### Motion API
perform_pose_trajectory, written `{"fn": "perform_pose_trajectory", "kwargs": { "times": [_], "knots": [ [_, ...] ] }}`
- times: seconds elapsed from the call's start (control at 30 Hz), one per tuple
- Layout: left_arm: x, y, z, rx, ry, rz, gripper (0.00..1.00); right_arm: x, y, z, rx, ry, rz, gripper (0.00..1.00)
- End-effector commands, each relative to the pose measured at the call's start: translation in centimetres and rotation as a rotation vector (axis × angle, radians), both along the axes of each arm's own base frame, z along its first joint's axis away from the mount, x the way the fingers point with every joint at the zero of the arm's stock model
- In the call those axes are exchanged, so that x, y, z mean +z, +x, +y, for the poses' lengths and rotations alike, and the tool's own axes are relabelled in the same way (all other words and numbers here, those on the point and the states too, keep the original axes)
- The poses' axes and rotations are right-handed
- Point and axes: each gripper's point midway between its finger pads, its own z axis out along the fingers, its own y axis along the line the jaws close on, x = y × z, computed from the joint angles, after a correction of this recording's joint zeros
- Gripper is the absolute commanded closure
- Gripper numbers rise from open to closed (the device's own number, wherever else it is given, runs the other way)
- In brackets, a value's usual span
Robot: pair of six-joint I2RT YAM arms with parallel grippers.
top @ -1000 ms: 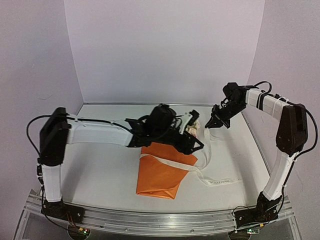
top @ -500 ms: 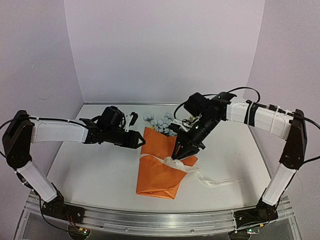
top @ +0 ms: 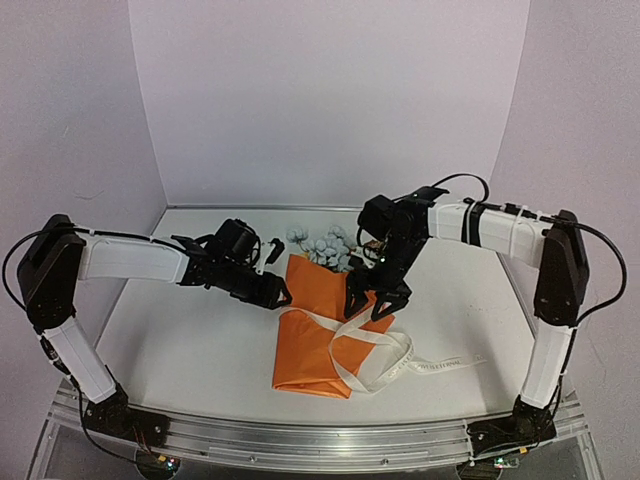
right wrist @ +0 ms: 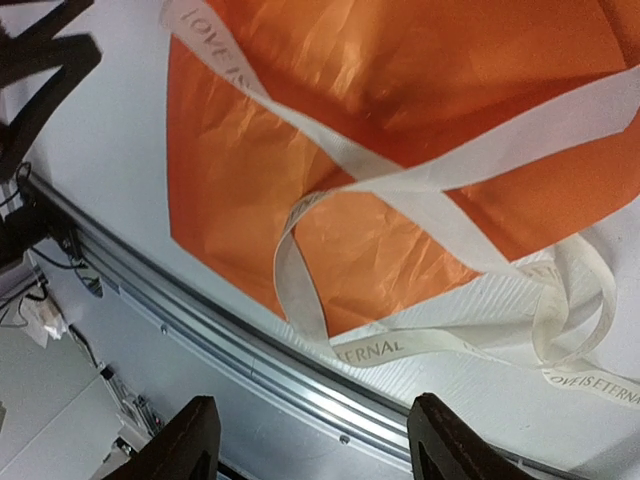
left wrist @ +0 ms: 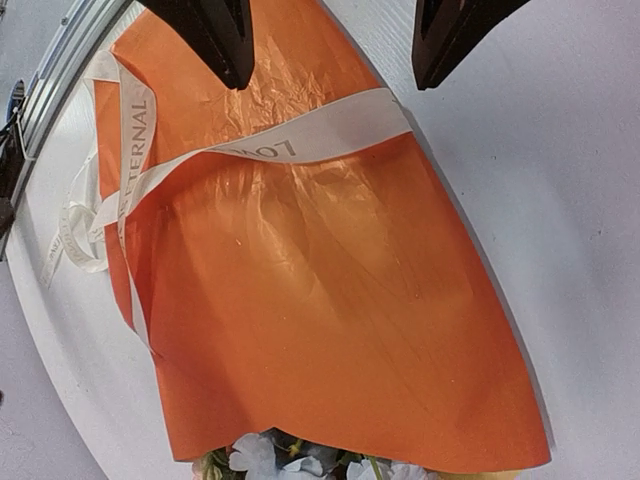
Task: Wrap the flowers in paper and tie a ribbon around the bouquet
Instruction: Place the right side of the ribbon on the folded bouquet, then pick up the right side of the ribbon from the folded bouquet.
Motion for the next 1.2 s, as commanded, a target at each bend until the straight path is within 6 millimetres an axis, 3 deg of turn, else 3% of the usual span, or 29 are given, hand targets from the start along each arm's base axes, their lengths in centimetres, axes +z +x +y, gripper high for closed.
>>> {"fn": "perform_pose_trajectory", "kwargs": {
  "times": [0.0,0.13,0.3,0.57,0.73,0.87,0.97,1.17],
  "knots": [
    [1.7,0.9,-0.2,-0.025,0.012,-0.059,0.44,-2.0,2.0,0.6,-0.156,-0.121,-0.040,0.38],
    [1.5,0.9,0.5,-0.001,0.043,-0.063,0.45,-3.1,1.9,2.5,-0.172,-0.145,-0.076,0.42],
    [0.6,0.9,2.0,0.044,0.085,-0.059,0.43,-4.8,1.2,2.9,-0.190,-0.217,-0.111,0.46],
    [0.5,0.6,2.3,0.042,0.085,-0.060,0.43,-6.4,1.9,4.7,-0.200,-0.222,-0.143,0.50],
    [1.2,0.4,2.0,0.008,0.068,-0.072,0.42,-7.5,2.3,4.9,-0.199,-0.239,-0.146,0.62],
    [1.8,0.2,1.6,-0.025,0.052,-0.091,0.39,-8.0,2.3,4.8,-0.193,-0.245,-0.141,0.86],
    [2.0,0.2,0.9,-0.064,0.035,-0.100,0.41,-6.7,2.2,4.2,-0.173,-0.233,-0.175,0.99],
    [1.6,0.0,-1.1,-0.165,0.035,-0.113,0.46,-1.9,1.6,3.7,-0.106,-0.105,-0.195,1.00]
  ]
}}
